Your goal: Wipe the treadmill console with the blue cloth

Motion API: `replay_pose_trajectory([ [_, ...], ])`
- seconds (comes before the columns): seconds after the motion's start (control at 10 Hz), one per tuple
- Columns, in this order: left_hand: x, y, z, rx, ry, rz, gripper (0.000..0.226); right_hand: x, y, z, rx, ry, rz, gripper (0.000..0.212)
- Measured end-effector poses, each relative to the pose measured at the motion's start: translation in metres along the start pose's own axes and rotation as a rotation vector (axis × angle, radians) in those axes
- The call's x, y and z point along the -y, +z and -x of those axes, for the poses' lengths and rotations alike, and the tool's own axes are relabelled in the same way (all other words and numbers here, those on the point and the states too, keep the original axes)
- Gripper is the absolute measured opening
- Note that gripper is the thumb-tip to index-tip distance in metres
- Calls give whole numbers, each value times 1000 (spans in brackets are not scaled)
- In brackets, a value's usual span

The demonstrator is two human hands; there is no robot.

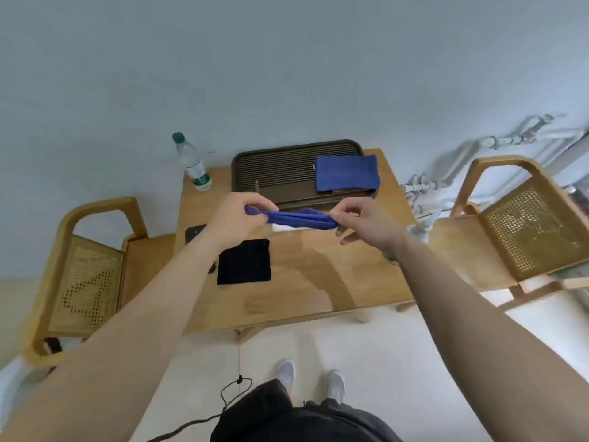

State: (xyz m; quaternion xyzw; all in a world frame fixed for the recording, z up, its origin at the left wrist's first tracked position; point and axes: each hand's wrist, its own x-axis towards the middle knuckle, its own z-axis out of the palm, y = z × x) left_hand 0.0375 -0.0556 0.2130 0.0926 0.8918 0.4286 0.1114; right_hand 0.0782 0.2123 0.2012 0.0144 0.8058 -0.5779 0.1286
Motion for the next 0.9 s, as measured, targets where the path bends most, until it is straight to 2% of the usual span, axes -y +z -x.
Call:
replay_pose_trajectory([
  [0.1, 35, 44, 4, -12, -83, -84, 23, -58, 22, -9, -44, 98, 141, 21],
  [0.2, 85, 103, 12, 75, -241, -215, 26, -130, 46, -12, 6, 241, 236, 24],
  [0.3, 127, 149, 28, 219, -376, -216, 33, -182, 65, -6, 87, 380, 256, 26],
  [0.4, 141, 165, 29, 237, -401, -182, 26, -200, 73, -15, 77, 411, 250, 29],
  [0.6, 148, 149, -57, -26, -397, 19, 26, -184, 64, -102, -113, 454, 43, 25],
  [0.7, 154, 152, -90, -125, -419, 1, 34, -175, 68, -131, -187, 448, 79, 25],
  [0.8, 164, 159, -89, -127, -365, -114, 38, -174, 79, -124, -194, 374, 349, 44],
  [0.9, 169, 160, -74, -25, -351, -192, 26, -172, 85, -105, -85, 316, 540, 41],
])
